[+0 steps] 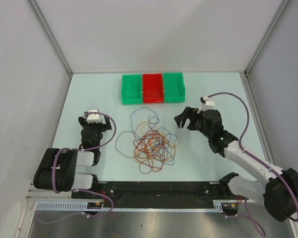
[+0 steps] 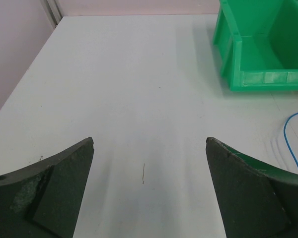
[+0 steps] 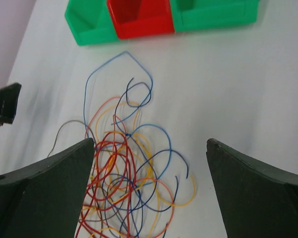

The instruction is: Untangle the cables

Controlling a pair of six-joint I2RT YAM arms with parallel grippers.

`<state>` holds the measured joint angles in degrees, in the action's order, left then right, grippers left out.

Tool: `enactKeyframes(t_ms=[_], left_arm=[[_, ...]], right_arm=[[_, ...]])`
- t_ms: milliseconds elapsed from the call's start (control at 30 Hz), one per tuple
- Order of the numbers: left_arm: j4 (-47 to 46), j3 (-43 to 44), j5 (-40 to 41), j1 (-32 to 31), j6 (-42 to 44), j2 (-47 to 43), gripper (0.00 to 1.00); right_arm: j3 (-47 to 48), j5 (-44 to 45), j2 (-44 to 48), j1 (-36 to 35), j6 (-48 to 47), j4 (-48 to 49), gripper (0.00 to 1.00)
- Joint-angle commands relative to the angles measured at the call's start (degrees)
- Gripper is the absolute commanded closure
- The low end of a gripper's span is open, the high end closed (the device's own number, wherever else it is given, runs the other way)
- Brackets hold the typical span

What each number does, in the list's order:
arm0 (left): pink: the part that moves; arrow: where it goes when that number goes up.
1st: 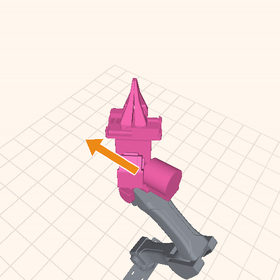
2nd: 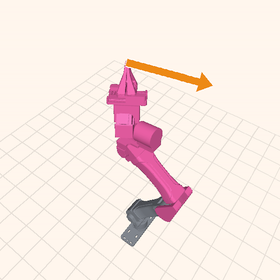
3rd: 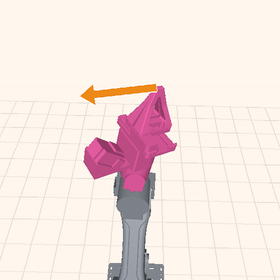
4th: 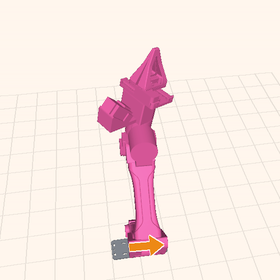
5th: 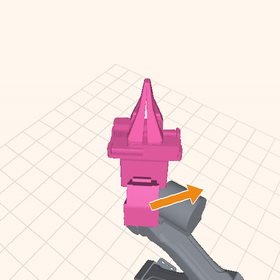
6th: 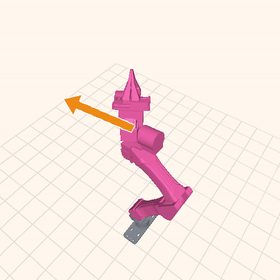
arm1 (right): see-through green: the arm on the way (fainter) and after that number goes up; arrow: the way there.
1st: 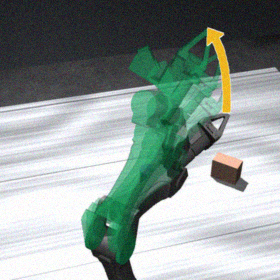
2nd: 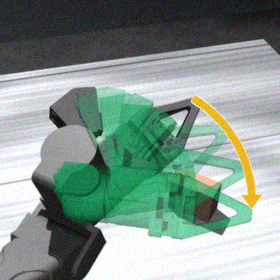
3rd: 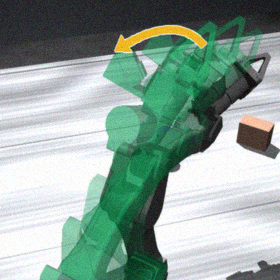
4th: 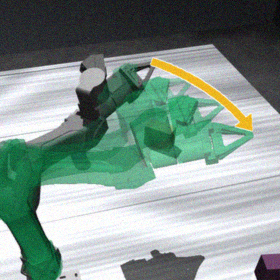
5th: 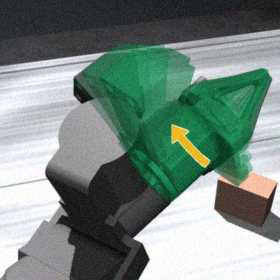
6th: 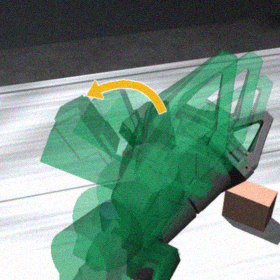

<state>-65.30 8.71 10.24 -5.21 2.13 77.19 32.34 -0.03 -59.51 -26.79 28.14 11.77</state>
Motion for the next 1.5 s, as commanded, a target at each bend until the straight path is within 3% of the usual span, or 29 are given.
enactKeyframes(t_ms=[0,300,367,433,467,500,533,567,633,667,733,767,1100,1467], left_arm=[[-2.6,0.8,-1.3,0.3,0.4,-0.7,0.0],[-3.1,0.9,-1.5,0.3,0.5,-0.6,0.0],[-0.6,1.5,-2.8,-0.5,2.2,-4.1,0.0],[18.2,5.2,0.8,-1.5,-0.1,-14.4,0.0],[26.1,12.1,3.1,-1.4,-4.6,-17.1,0.0],[43.5,16.5,5.4,-1.5,-15.0,-19.9,0.0],[52.7,21.1,7.9,-1.4,-18.9,-21.5,0.0],[57.9,26.6,10.5,-1.5,-22.7,-23.4,0.0],[72.4,27.4,18.5,-1.1,-44.0,-24.0,0.0],[76.7,27.6,15.2,0.5,-51.4,-23.0,0.0],[72.3,27.5,-4.7,5.0,-46.1,-20.6,0.0],[73.9,28.5,-5.6,4.9,-44.4,-17.9,0.0],[73.4,32.0,-1.4,-10.2,-37.7,-4.3,0.01],[72.3,39.9,-0.1,-16.8,-35.5,9.8,0.21]], right_arm=[[8.6,5.5,-3.1,-6.2,0.3,-18.2,0.0],[10.8,9.3,-6.6,-12.8,-0.8,-25.1,0.06],[11.0,9.5,-7.5,-13.4,-0.5,-25.3,0.07],[12.0,9.7,-8.3,-14.2,-0.3,-25.6,0.08],[12.4,10.0,-8.5,-14.4,-0.4,-25.7,0.08],[13.1,10.2,-8.8,-14.5,-0.4,-25.8,0.09],[13.5,10.5,-9.1,-14.9,-0.3,-25.8,0.09],[13.8,10.6,-9.6,-14.9,-0.3,-26.0,0.1],[14.9,10.7,-9.8,-15.1,-0.1,-26.4,0.11],[15.1,10.9,-9.8,-15.2,0.0,-26.7,0.11],[15.1,11.5,-9.5,-15.6,0.5,-27.0,0.11],[15.2,11.8,-9.2,-15.8,0.6,-27.1,0.11],[15.1,12.6,-11.0,-16.7,1.5,-26.5,0.11],[15.1,13.4,-11.4,-17.2,1.0,-28.0,0.1]])
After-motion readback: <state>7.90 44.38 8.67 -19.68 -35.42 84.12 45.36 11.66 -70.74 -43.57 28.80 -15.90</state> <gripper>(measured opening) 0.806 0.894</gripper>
